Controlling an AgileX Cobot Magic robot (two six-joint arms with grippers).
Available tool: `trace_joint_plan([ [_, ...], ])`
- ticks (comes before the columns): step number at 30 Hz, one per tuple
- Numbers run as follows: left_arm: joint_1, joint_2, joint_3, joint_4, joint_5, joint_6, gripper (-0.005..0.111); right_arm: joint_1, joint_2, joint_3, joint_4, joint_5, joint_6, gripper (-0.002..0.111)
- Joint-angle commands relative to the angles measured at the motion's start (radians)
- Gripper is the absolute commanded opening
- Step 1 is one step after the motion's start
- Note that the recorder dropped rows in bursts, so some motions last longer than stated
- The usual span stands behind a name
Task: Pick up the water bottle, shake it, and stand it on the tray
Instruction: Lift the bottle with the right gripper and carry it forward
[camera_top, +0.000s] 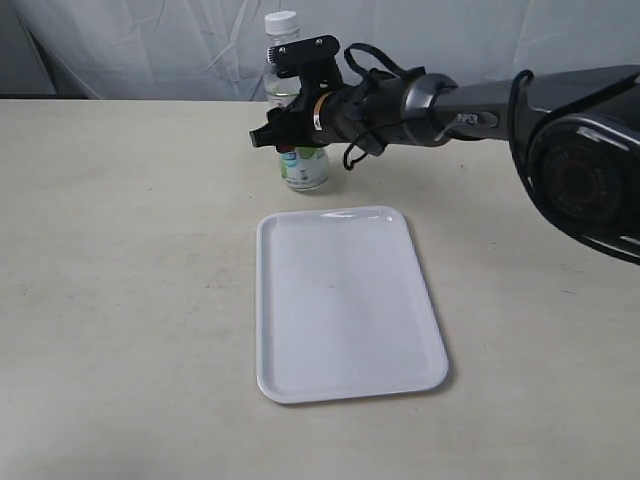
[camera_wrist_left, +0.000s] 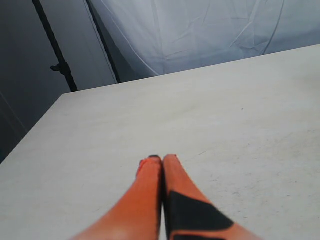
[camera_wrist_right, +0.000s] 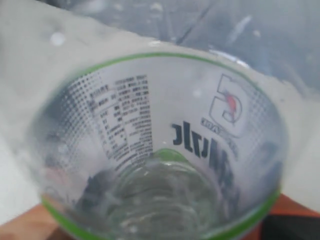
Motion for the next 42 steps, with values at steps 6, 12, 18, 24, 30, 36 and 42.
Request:
trace_joint_plan([
  [6, 0.001, -0.004, 0.002, -0.004, -0.013, -0.008, 0.000, -0.005, -0.186, 0.082, -0.006, 0.161, -0.002, -0.001],
  [12, 0.001, -0.004, 0.002, -0.004, -0.013, -0.008, 0.000, -0.005, -0.397, 0.294, -0.002, 0.156, -0.002, -0.001],
  [18, 0.001, -0.004, 0.002, -0.004, -0.013, -0.008, 0.000, -0.005, -0.649, 0.581, 0.026, 0.090, 0.009, -0.001],
  [24, 0.001, -0.004, 0.002, -0.004, -0.013, -0.008, 0.000, 0.027, -0.926, 0.904, 0.123, -0.154, 0.019, -0.001],
  [30, 0.001, -0.004, 0.002, -0.004, -0.013, -0.008, 0.000, 0.077, -1.078, 1.055, 0.131, -0.161, -0.059, -0.001],
  [36, 0.001, -0.004, 0.002, -0.004, -0.013, -0.008, 0.000, 0.012, -1.109, 1.052, 0.401, -0.111, -0.027, -0.001],
  [42, 0.001, -0.004, 0.002, -0.004, -0.013, -0.008, 0.000, 0.110, -1.219, 1.052, 0.122, 0.011, -0.118, -0.001],
])
